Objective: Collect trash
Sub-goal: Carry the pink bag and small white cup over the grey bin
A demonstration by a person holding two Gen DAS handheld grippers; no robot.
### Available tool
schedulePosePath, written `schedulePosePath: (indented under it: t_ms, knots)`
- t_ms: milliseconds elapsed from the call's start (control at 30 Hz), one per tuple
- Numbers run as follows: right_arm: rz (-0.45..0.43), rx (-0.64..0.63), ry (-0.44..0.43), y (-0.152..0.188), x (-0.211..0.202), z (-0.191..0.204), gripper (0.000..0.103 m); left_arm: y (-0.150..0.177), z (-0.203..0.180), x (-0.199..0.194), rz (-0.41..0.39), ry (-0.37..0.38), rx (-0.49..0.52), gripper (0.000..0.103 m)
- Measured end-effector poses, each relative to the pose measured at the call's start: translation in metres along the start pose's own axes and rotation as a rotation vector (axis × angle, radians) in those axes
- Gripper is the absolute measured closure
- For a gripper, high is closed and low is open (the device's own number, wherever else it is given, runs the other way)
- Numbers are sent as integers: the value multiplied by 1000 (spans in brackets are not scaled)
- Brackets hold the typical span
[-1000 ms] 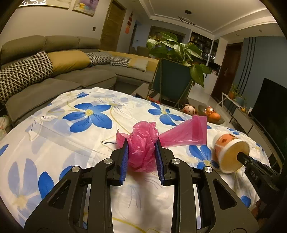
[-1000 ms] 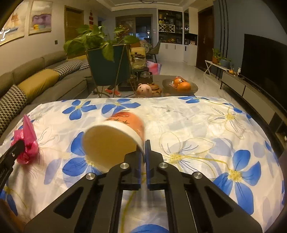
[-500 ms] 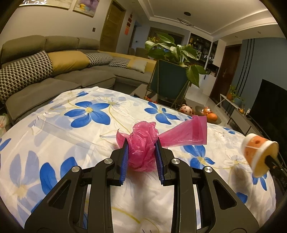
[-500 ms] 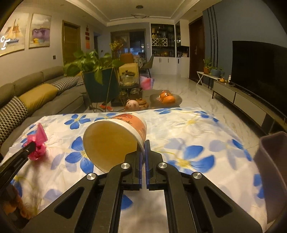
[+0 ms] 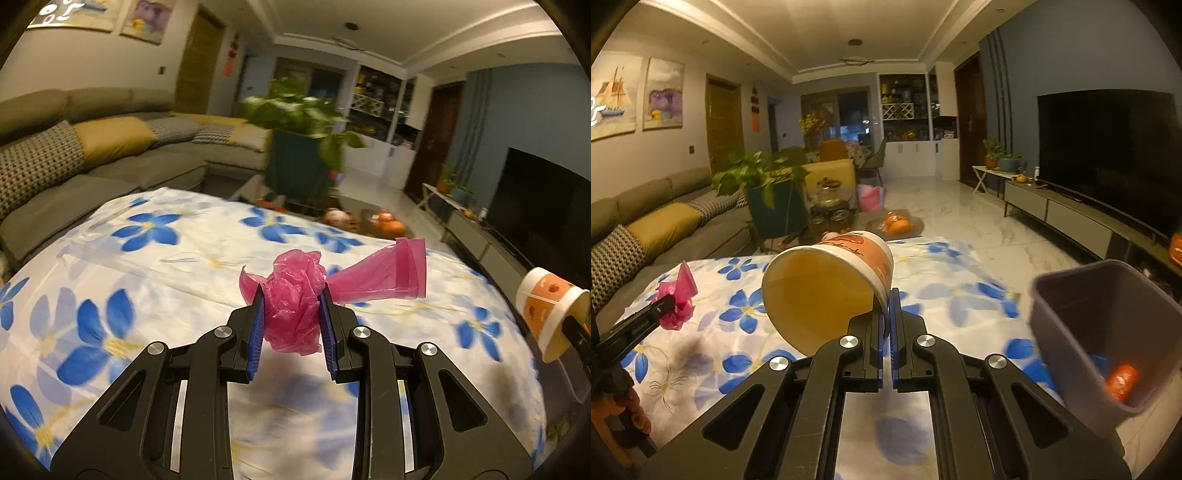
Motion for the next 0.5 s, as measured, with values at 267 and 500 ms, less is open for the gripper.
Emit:
schedulePosePath:
  t_ms: [267,500]
  knots:
    - [-40,72,109,5,-39,-81,99,13,-121,-32,-3,198,150,77]
    - [-91,161,289,7,-73,-178,99,37,-247,-54,10,409,272,77]
Point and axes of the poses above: each gripper's, at about its wrist camera, not at the fingertips, and x roughly the way its jaws point, z to its left, y to its underside, the point moved 7 cm from there along x, roughly the way its jaws point, and after that the axes turned 1 degree about -y, right-handed, at the moved point
